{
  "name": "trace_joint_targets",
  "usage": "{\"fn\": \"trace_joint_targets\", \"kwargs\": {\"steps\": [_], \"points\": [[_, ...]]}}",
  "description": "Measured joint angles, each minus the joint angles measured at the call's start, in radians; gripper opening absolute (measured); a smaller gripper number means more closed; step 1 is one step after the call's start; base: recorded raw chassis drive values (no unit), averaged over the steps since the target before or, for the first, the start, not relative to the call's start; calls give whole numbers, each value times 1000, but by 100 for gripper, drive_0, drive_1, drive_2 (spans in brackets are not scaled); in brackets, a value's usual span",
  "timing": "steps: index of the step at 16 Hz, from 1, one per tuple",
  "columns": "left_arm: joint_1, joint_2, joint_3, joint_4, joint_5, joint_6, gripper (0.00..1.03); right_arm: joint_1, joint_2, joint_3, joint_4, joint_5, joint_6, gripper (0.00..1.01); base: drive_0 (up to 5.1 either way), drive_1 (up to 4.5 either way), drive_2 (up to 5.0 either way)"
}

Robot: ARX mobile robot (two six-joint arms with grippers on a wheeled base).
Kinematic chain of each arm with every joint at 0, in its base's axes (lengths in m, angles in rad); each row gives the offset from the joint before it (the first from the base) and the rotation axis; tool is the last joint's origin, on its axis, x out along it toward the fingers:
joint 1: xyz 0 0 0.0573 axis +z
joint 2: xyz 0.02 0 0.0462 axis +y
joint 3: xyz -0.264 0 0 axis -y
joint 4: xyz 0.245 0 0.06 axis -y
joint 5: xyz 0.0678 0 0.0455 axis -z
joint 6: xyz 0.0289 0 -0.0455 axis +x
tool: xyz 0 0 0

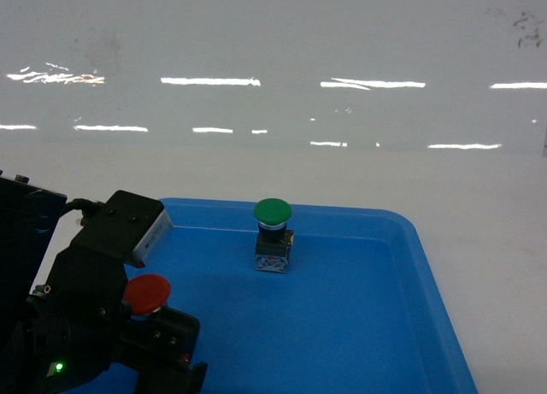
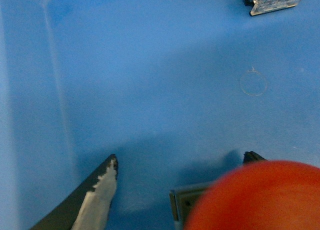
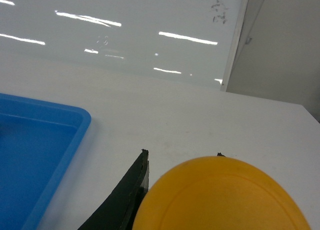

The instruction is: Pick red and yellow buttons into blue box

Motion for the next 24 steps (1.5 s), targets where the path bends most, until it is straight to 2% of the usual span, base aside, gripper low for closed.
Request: {"fn": "trace_joint_targets", "kwargs": {"steps": [2, 3, 4, 9, 10, 12, 14, 16, 20, 22, 24], "points": [[9, 0, -5, 19, 0, 0, 54, 0, 0, 0, 0, 0, 0, 34, 0, 0, 0], [17, 0, -8, 34, 2, 0, 38, 0, 0, 0, 0, 0, 0, 34, 0, 0, 0], [34, -26, -41, 71, 19, 0, 34, 0, 0, 0, 0, 0, 0, 34, 0, 0, 0], [167, -437, -105, -37, 77, -31, 34, 0, 0, 0, 0, 0, 0, 34, 0, 0, 0], [198, -556, -128, -96, 85, -39, 34, 0, 0, 0, 0, 0, 0, 34, 0, 0, 0], [215, -734, -172, -184, 52, -54, 34, 0, 0, 0, 0, 0, 0, 34, 0, 0, 0], [179, -904, -202, -287, -17, -76, 34, 0, 0, 0, 0, 0, 0, 34, 0, 0, 0], [114, -1055, -218, -380, -84, -92, 34, 0, 0, 0, 0, 0, 0, 34, 0, 0, 0], [82, -1178, -232, -474, -106, -97, 34, 0, 0, 0, 0, 0, 0, 34, 0, 0, 0], [22, -1220, -269, -472, -108, -87, 34, 0, 0, 0, 0, 0, 0, 34, 0, 0, 0], [1, -1214, -270, -412, -128, -83, 34, 0, 0, 0, 0, 0, 0, 34, 0, 0, 0]]}}
